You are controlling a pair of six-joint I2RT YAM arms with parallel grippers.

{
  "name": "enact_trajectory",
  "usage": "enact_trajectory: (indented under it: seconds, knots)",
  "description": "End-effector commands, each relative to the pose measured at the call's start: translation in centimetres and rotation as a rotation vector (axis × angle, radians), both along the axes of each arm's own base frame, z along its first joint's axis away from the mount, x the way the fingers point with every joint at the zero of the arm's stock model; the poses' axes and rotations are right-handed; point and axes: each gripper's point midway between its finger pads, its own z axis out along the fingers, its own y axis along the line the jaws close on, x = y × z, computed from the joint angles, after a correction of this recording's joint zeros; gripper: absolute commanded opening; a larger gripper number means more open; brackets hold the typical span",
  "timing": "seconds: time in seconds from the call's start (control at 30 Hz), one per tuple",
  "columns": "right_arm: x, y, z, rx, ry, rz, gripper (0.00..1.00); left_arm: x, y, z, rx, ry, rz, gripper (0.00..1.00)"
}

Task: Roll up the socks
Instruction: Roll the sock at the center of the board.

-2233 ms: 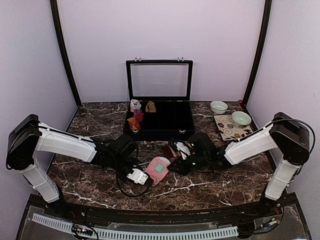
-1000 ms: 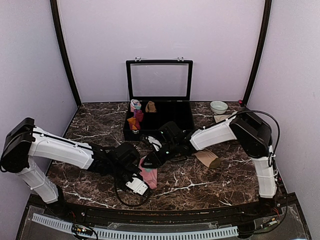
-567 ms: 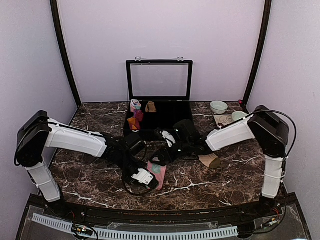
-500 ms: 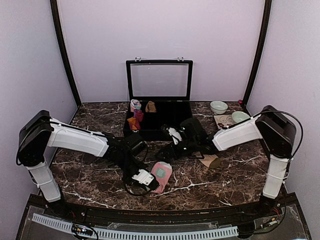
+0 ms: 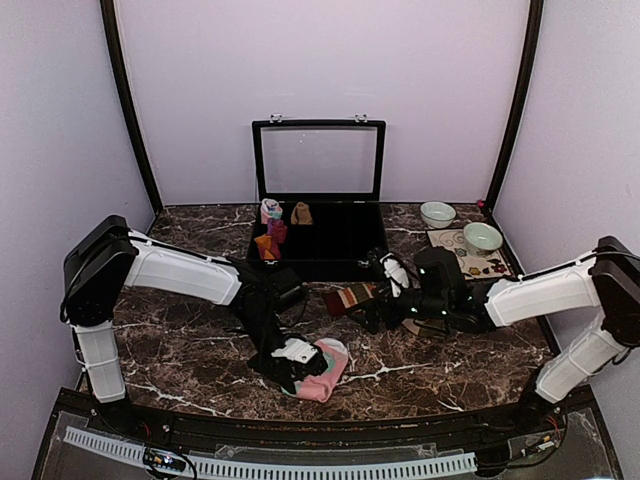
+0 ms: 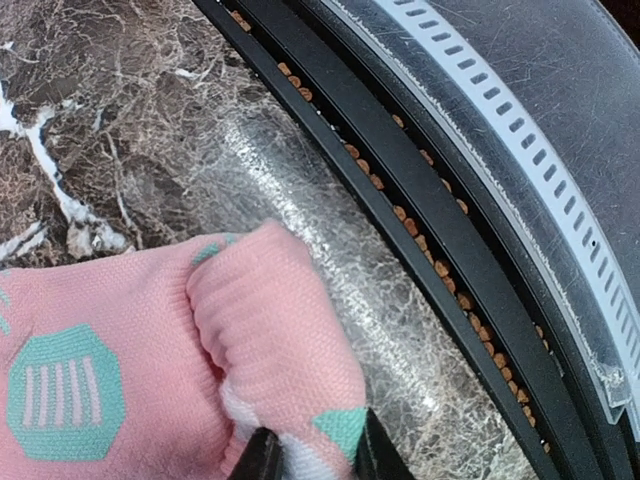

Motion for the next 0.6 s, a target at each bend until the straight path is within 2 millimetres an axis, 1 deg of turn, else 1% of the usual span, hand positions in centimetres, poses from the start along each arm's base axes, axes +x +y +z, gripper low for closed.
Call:
enact_trajectory:
  seconds: [0.0,0.03,0.07,0.13,0.17,0.2,0.23,0.27,0.3,0.37,0.43,0.47,0.5,0.57]
  knots:
    - [-4.0,-1.8,-1.0,0.023,0.051,-0.009,0.99,-2.1,3.6,-3.3,0.261,0.116,0.062,0.15]
    - [-4.5,-2.4,-0.8,0.036,0.033,-0.027,0.99,-2.1,3.5,-3.4,0.277,0.126,0.069,0.15]
    - [-4.5,-3.2,-0.2,0.064,0.022,-0.076,0.99,-2.0,3.3,-3.5,0.286,0.134,0.076,0.15]
    - [-3.7,-5.4,0.5,0.166,0.038,-0.232,0.99,-1.9,3.1,-3.9,0.307,0.147,0.089,0.15]
    - [-4.0,-6.1,0.8,0.229,0.051,-0.264,0.99,-1.8,3.0,-4.1,0.317,0.150,0.092,0.16]
    - [-4.5,-6.3,1.4,0.288,0.049,-0.254,0.99,-1.9,3.0,-4.4,0.332,0.151,0.094,0.16]
    - [-5.3,-6.2,1.7,0.323,0.024,-0.203,0.99,-1.8,3.0,-4.5,0.342,0.154,0.099,0.16]
    - [-6.1,-5.6,2.4,0.339,-0.012,-0.133,0.99,-1.8,3.0,-4.7,0.358,0.166,0.103,0.16]
    - [-7.0,-4.7,2.5,0.317,-0.050,-0.069,0.99,-1.9,2.9,-4.8,0.370,0.182,0.105,0.16]
    - [-9.2,-2.8,1.6,0.157,-0.159,0.025,0.99,-2.1,3.0,-5.2,0.400,0.209,0.107,0.16]
    - [-11.0,-1.6,0.2,-0.006,-0.277,0.080,0.99,-2.2,2.9,-5.5,0.425,0.234,0.108,0.16]
    - [-12.1,-1.1,-0.4,-0.055,-0.310,0.129,0.99,-2.2,2.8,-5.5,0.435,0.245,0.107,0.16]
    - [-12.9,-0.7,-0.7,-0.090,-0.356,0.157,0.99,-2.3,2.9,-5.6,0.448,0.262,0.104,0.16]
    - [-14.7,0.0,-0.9,-0.120,-0.441,0.237,0.95,-2.4,2.8,-5.6,0.468,0.302,0.108,0.16]
